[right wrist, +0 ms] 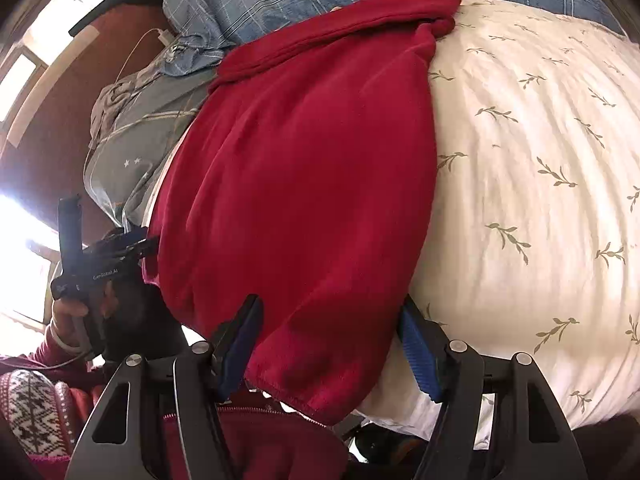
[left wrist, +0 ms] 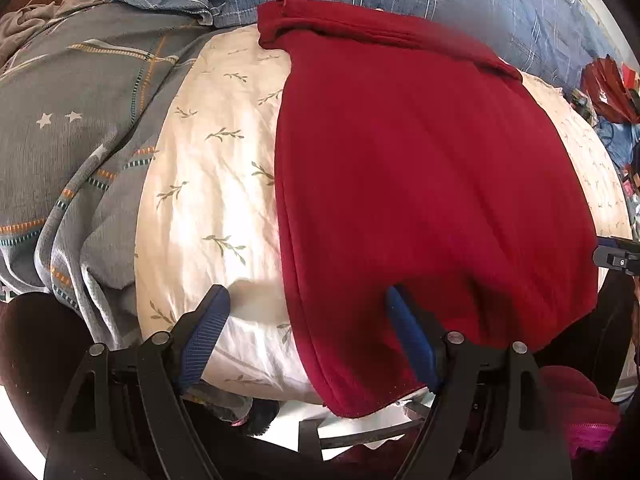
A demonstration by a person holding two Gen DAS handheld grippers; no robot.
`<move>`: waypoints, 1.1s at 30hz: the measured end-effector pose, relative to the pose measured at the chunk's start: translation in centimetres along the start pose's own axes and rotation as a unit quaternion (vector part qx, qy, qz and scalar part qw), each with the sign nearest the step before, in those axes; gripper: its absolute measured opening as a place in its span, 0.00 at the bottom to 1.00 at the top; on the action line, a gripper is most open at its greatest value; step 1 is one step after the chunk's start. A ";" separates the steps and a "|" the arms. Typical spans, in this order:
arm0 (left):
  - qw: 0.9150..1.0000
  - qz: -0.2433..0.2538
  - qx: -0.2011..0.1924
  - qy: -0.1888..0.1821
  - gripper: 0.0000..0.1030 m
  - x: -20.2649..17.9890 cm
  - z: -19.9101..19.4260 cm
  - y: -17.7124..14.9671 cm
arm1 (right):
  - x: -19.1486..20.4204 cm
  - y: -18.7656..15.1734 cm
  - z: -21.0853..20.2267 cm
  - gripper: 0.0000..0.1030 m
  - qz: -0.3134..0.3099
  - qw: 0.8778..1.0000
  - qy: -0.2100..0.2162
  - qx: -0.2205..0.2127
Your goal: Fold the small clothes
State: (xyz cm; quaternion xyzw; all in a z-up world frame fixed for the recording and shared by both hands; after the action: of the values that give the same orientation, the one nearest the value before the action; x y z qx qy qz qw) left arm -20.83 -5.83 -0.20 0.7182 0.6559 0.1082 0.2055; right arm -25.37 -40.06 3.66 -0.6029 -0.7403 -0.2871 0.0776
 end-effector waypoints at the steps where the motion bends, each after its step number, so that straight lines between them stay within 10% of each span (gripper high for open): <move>1: 1.000 0.000 0.001 -0.001 0.79 0.0 0.0 -0.1 | 0.1 -0.1 0.0 0.67 -0.002 1.000 0.000 0.001; 20: 1.000 -0.005 0.020 -0.023 0.78 -0.2 -0.5 -1.0 | 1.7 -0.7 0.4 0.39 -0.025 0.999 0.037 0.012; 33: 1.000 -0.004 0.019 -0.019 0.69 -0.3 -0.3 -0.9 | 2.8 -0.6 1.5 0.46 -0.055 0.998 0.030 0.016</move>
State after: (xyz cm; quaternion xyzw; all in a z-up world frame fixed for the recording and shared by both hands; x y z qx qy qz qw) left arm -21.84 -5.99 -0.27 0.7213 0.6568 0.0811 0.2045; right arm -26.31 -36.98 3.47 -0.5505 -0.7745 -0.2972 0.0939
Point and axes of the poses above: each gripper's, at about its wrist camera, not at the fingertips, and z roughly the way its jaws point, x to its left, y to its top, the point moved 4 cm from there along z, roughly the way its jaws point, and after that the axes turned 5 degrees about -z, right-handed, at the moved point
